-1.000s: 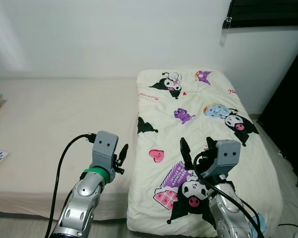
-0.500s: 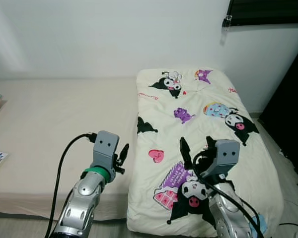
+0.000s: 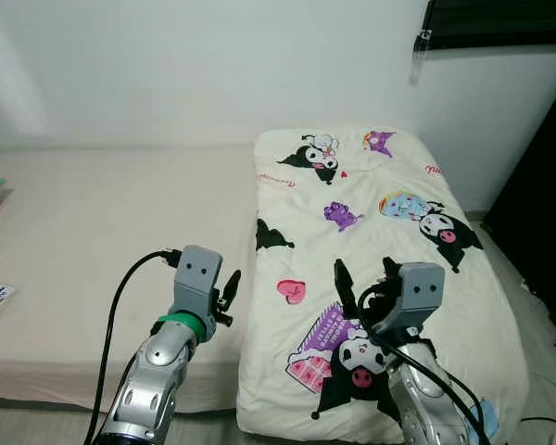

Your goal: Clean up the room

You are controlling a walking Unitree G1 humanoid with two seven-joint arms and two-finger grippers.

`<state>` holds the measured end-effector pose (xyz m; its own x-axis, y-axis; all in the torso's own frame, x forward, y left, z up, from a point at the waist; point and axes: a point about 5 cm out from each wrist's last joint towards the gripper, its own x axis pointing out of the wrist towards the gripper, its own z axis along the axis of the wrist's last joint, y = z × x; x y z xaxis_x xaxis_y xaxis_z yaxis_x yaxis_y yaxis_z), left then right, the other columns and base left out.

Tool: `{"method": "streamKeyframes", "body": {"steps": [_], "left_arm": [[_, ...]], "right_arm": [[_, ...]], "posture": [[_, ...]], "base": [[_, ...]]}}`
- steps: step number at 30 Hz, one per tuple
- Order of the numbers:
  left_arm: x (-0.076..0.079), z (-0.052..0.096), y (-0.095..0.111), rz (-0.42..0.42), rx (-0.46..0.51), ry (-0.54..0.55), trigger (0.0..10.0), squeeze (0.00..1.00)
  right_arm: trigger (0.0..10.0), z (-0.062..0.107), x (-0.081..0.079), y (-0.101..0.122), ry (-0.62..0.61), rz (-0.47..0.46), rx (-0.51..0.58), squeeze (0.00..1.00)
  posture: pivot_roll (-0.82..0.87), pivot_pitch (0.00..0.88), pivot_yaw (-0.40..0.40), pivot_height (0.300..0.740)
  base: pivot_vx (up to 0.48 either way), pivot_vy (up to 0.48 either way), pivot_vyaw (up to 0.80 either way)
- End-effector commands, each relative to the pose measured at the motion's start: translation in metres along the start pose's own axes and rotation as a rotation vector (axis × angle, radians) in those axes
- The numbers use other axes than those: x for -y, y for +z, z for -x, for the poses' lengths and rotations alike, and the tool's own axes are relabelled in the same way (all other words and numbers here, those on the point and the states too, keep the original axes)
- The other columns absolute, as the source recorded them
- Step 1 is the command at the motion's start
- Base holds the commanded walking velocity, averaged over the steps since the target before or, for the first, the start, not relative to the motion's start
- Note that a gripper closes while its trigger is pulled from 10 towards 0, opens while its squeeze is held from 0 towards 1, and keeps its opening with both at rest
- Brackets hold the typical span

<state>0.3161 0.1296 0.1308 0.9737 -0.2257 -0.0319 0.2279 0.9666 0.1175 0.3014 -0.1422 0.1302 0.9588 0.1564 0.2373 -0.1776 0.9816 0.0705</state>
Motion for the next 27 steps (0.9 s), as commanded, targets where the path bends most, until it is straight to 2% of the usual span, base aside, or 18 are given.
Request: {"method": "streamKeyframes", "body": {"steps": [1,27], "left_arm": [[-0.0027,0.0006,-0.0034,0.01,-0.015,0.008,10.0,0.0],[-0.0061,0.0006,-0.0036,0.009,-0.018,0.02,10.0,0.0]], "right_arm": [[10.0,0.0005,-0.0019,-0.0033,0.009,-0.004,-0.01,0.0],[10.0,0.001,-0.0037,-0.0054,0.016,-0.01,-0.018,0.0]], "posture": [[-0.13,0.042,0.126,0.74],[-0.12,0.056,0.131,0.74]], "base": [[0.0,0.368,0.0],[0.0,0.393,0.0]]}}
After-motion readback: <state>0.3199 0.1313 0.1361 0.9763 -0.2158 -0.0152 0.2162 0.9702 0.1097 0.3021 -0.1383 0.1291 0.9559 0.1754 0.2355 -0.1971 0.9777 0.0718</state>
